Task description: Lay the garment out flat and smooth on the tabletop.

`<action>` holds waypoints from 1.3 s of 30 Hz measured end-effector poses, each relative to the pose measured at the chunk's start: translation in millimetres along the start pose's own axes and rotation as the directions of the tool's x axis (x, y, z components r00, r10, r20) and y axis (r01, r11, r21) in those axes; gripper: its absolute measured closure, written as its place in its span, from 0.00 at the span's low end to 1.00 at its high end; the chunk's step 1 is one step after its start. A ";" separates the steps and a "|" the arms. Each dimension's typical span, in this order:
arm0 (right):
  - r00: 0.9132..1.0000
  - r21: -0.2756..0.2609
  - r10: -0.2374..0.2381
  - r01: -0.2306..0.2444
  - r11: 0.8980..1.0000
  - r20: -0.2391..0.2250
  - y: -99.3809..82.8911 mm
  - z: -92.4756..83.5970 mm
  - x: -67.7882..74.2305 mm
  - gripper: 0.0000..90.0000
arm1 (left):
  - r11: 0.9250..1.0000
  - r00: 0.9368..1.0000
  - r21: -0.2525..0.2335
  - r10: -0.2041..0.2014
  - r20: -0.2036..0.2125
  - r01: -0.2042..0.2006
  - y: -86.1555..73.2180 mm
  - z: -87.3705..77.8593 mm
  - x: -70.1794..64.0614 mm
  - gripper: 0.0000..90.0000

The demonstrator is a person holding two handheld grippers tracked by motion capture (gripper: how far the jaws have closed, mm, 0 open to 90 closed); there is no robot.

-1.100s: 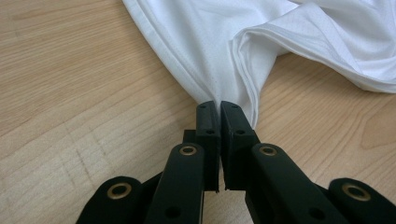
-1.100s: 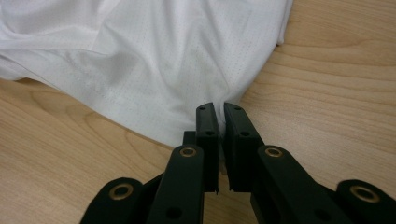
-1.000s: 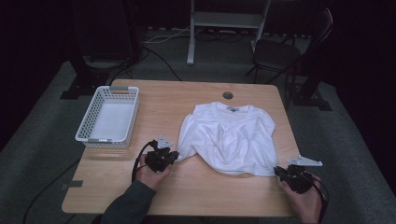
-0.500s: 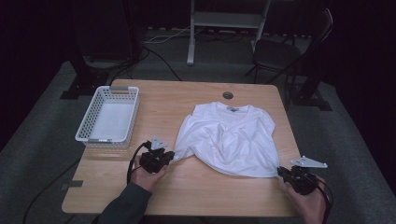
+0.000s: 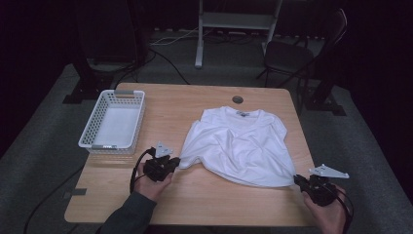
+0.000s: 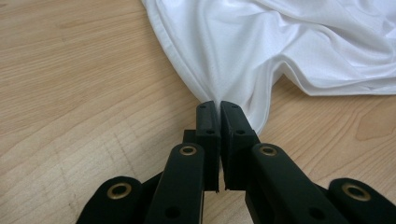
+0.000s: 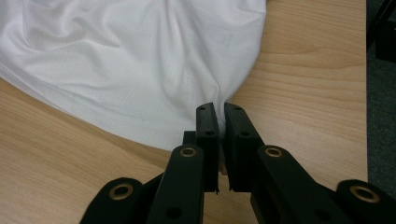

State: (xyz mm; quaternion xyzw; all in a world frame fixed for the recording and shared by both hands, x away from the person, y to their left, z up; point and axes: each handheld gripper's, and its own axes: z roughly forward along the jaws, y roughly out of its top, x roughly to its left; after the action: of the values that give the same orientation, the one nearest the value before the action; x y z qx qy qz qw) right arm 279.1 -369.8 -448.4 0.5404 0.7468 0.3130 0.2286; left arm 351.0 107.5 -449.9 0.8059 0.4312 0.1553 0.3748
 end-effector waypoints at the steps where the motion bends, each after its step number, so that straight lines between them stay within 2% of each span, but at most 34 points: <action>1: 1.000 -0.001 0.004 -0.004 1.000 0.000 -0.2 -0.9 -0.2 0.94 | 1.000 1.000 -0.001 -0.001 0.000 0.001 -0.2 -0.5 0.2 0.98; 19: 1.000 -0.020 0.021 -0.021 1.000 0.009 -6.2 -11.5 -3.1 0.94 | 1.000 1.000 -0.019 0.000 0.009 0.000 -3.6 -13.3 -0.3 0.98; 28: 1.000 -0.027 0.027 -0.026 0.999 0.015 -9.8 -17.5 -4.2 0.94 | 1.000 0.999 -0.020 -0.010 0.038 0.011 -6.9 -18.3 0.1 0.98; 39: 0.999 -0.028 0.037 -0.036 0.999 0.020 -16.4 -21.7 -6.5 0.94 | 1.000 0.999 -0.014 -0.004 0.035 0.004 -13.0 -22.9 -0.9 0.98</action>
State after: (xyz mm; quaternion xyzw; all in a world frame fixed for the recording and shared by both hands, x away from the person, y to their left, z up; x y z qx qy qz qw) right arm 255.5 -384.4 -444.9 0.5540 0.7301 0.3217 0.2378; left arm 329.8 122.0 -444.1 0.8049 0.4251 0.1435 0.3884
